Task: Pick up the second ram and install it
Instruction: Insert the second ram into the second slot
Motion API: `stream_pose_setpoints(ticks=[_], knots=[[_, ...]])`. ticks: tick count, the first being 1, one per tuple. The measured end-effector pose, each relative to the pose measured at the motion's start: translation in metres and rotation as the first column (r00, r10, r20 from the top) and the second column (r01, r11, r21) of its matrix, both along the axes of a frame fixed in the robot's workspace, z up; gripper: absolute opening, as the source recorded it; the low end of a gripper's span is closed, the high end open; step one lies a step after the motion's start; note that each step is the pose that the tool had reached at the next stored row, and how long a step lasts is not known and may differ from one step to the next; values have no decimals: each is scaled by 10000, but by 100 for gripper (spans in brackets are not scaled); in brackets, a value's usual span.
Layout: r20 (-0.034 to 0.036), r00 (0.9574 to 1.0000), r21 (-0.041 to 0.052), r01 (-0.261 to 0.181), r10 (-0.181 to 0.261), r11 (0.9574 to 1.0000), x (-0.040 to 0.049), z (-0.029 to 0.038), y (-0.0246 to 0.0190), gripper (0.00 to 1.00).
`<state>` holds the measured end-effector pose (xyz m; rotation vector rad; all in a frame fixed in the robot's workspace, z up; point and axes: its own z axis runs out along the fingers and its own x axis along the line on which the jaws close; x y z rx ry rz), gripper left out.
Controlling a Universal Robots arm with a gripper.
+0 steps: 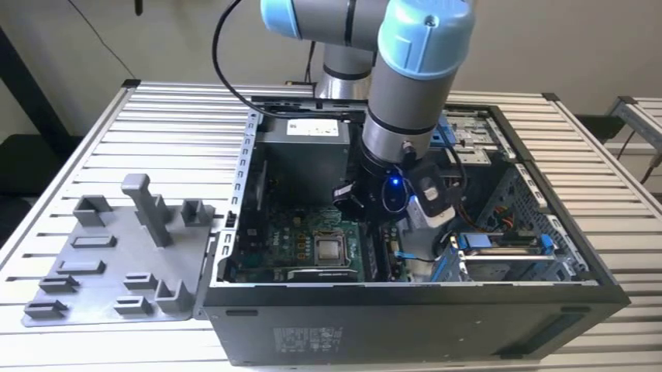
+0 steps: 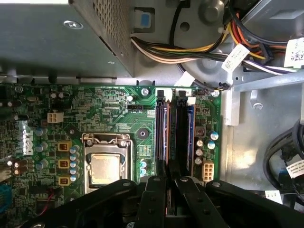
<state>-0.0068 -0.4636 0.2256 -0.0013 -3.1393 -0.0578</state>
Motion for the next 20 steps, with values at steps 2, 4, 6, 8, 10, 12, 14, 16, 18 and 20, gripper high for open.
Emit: stream_pose_setpoints(ticks=[2,4,6,8,10,12,14,16,18,20], knots=[[1,10000,28,-30,30,10000,0,-1,0,14],[1,10000,35,-37,37,10000,0,-1,-4,14],[1,10000,43,-39,39,10000,1,-3,-18,14],[1,10000,63,-38,38,10000,1,-8,-25,14],[1,10000,72,-38,38,10000,2,-13,-26,14],[0,10000,71,-41,41,10000,2,-16,-26,14],[1,10000,72,-41,41,10000,2,-22,-26,14],[0,10000,70,-41,41,10000,2,-22,-26,14],[1,10000,72,-41,41,10000,2,-23,-26,14],[1,10000,72,-41,41,10000,2,-23,-26,14]])
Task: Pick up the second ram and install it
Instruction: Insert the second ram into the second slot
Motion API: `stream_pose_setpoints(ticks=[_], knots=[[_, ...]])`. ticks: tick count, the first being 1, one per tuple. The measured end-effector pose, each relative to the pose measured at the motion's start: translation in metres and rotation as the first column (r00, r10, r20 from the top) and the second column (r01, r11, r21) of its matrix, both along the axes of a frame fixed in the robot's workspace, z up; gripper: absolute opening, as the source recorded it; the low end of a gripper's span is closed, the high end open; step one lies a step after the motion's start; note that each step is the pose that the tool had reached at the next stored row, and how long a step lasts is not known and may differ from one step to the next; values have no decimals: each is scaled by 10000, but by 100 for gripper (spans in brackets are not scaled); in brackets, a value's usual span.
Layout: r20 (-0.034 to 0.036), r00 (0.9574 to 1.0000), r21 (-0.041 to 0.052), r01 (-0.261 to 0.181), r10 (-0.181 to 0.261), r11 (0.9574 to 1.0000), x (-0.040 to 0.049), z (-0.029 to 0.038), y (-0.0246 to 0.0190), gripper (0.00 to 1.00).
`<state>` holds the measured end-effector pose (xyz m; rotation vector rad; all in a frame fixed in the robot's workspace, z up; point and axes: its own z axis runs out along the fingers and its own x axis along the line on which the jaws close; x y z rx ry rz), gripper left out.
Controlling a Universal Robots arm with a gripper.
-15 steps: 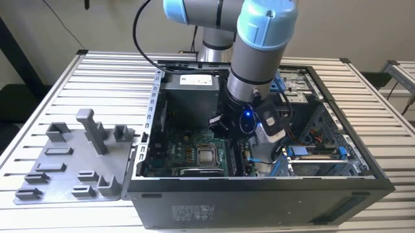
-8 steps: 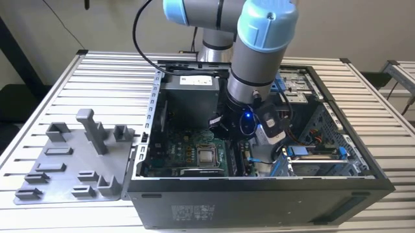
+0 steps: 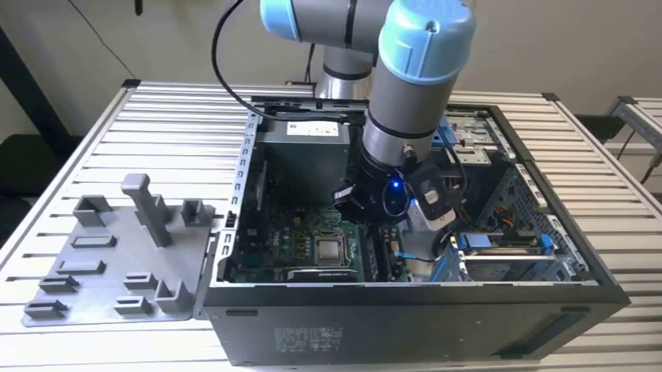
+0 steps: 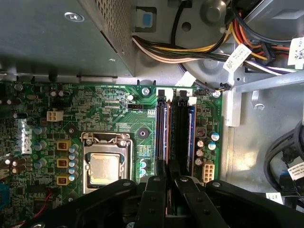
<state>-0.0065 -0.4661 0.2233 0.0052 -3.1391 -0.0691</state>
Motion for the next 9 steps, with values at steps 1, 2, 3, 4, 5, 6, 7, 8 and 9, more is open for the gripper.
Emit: stream_pose_setpoints(ticks=[1,2,3,4,5,6,7,8,9], knots=[[0,10000,-1,0,0,10000,0,0,0,14],[0,10000,0,0,0,10000,0,0,0,14],[0,10000,0,0,0,10000,0,-1,0,14],[0,10000,0,0,0,10000,0,-1,0,14],[0,10000,0,0,0,10000,0,-1,0,14],[0,10000,12,5,-5,10000,0,-2,-1,14],[1,10000,24,20,-20,10000,0,-3,-4,14],[0,10000,33,41,-41,10000,0,-2,-9,14],[0,10000,37,66,-66,10000,0,-1,-12,14]])
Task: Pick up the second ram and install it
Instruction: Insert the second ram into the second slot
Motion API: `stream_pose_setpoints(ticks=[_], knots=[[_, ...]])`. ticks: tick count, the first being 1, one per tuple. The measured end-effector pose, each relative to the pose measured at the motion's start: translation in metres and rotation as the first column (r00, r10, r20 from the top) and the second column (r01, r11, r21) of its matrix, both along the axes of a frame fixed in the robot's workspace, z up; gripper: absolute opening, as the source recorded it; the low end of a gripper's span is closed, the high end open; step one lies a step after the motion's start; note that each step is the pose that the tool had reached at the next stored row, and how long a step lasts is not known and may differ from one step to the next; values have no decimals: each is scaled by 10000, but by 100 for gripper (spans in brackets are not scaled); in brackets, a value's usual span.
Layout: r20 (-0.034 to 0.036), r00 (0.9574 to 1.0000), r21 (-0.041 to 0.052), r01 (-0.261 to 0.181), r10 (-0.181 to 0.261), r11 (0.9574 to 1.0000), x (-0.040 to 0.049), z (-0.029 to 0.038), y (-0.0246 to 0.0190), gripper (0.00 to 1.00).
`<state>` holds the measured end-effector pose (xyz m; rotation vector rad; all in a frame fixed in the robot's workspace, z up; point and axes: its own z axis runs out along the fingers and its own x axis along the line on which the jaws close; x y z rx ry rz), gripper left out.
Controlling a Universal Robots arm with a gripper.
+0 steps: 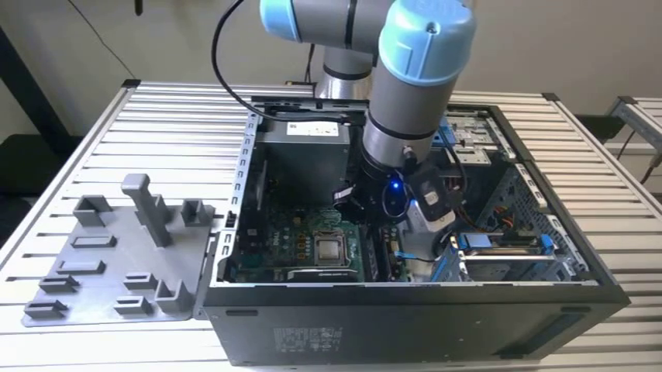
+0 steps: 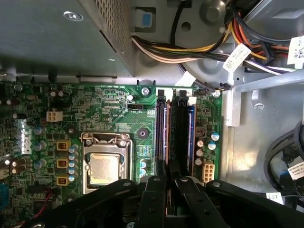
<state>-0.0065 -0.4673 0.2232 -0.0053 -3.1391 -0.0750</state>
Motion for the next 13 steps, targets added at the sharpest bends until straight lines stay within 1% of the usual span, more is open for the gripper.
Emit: stream_pose_setpoints(ticks=[5,8,13], knots=[[-1,9999,69,153,-153,9999,0,0,-28,14],[-1,9997,108,248,-248,9996,0,0,-32,14],[-2,9994,113,345,-345,9993,1,-2,-32,14]])
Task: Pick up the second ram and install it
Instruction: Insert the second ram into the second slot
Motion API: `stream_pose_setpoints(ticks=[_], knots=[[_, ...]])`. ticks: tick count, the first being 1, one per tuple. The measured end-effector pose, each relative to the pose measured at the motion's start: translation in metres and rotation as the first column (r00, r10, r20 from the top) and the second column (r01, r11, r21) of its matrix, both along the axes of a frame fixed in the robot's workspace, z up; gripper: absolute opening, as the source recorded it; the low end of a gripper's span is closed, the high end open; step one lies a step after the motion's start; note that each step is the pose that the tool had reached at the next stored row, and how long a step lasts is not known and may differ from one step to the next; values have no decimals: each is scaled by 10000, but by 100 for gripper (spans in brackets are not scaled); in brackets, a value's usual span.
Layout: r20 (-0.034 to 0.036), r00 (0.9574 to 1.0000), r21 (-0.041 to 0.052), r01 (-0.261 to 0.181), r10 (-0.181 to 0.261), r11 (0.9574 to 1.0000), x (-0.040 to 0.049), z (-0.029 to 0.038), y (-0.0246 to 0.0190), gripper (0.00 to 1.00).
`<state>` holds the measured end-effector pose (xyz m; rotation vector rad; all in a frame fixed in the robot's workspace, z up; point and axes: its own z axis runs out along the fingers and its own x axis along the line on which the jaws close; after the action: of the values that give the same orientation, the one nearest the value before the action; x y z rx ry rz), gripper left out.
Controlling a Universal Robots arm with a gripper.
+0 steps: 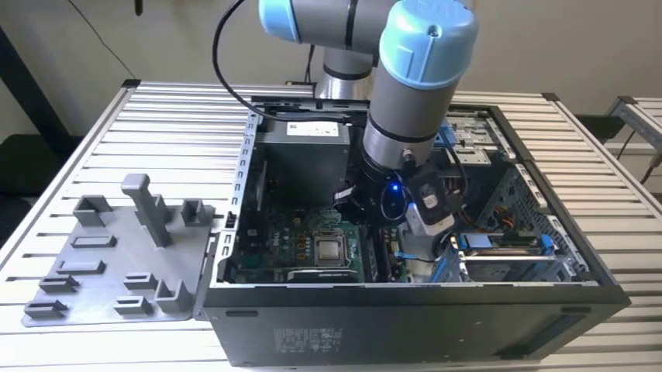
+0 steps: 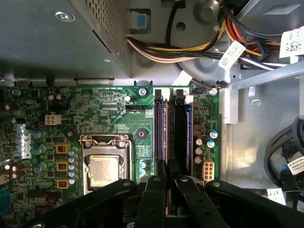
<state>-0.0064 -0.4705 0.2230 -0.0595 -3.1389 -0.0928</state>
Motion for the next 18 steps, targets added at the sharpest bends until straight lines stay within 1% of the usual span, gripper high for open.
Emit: stream_pose_setpoints(ticks=[2,9,18], knots=[[0,10000,0,67,-67,10000,0,-3,0,14],[0,10000,-1,76,-76,10000,1,-37,1,14],[0,10000,-2,52,-52,10000,0,-40,1,14]])
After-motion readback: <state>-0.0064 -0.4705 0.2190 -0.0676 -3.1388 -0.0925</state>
